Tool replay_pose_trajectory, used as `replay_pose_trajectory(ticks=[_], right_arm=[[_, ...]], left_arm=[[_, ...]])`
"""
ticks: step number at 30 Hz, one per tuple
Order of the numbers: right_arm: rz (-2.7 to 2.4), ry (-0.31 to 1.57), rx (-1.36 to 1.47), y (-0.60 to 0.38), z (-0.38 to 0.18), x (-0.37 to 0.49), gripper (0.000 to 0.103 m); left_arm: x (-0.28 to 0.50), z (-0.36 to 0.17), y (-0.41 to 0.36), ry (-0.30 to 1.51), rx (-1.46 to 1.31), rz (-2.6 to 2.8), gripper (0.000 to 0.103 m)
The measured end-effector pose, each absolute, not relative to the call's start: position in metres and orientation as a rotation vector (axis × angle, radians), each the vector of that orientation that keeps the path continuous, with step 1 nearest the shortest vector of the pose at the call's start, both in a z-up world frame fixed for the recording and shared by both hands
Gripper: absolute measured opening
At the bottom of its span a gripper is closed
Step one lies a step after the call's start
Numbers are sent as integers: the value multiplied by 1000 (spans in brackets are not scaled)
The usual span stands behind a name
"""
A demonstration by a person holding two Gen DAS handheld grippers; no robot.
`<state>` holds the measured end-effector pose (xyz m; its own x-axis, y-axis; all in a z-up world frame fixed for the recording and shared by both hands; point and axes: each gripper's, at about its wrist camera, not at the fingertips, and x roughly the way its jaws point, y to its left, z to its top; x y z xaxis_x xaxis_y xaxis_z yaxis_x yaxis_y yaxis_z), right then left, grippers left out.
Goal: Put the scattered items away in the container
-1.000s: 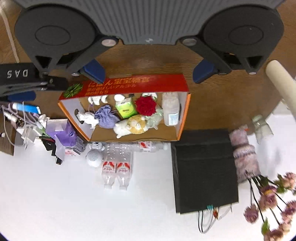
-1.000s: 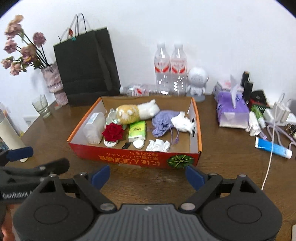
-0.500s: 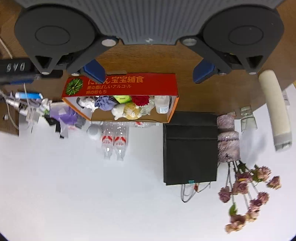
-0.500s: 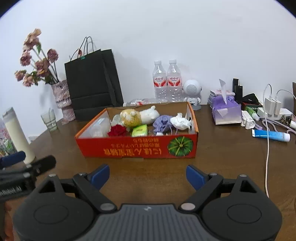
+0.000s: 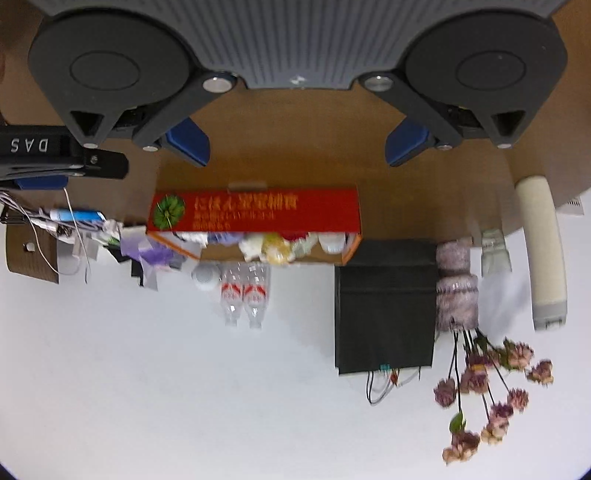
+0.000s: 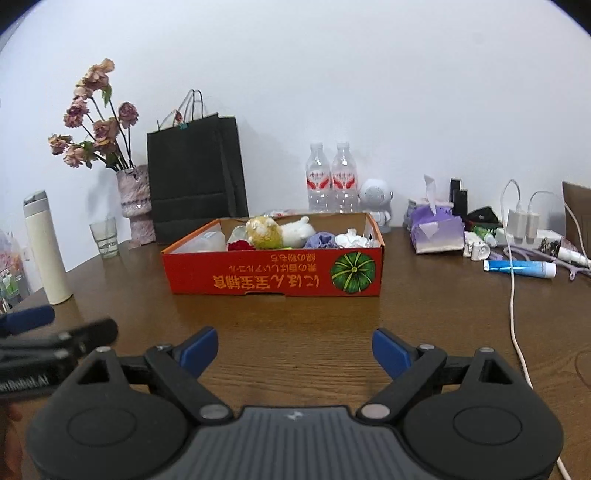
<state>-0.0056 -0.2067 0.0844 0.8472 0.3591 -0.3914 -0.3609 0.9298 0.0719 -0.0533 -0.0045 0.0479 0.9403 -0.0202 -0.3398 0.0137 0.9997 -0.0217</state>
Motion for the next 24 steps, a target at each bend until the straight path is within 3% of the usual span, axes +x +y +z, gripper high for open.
replay_pose_trajectory(ticks=[10, 24], right_arm=[[344, 536, -12, -203, 59, -3, 97], [311, 681, -53, -196, 37, 26, 101]], left_arm=[[-32, 22, -1, 587, -14, -4, 103], [0, 7, -10, 699, -8, 8, 103]])
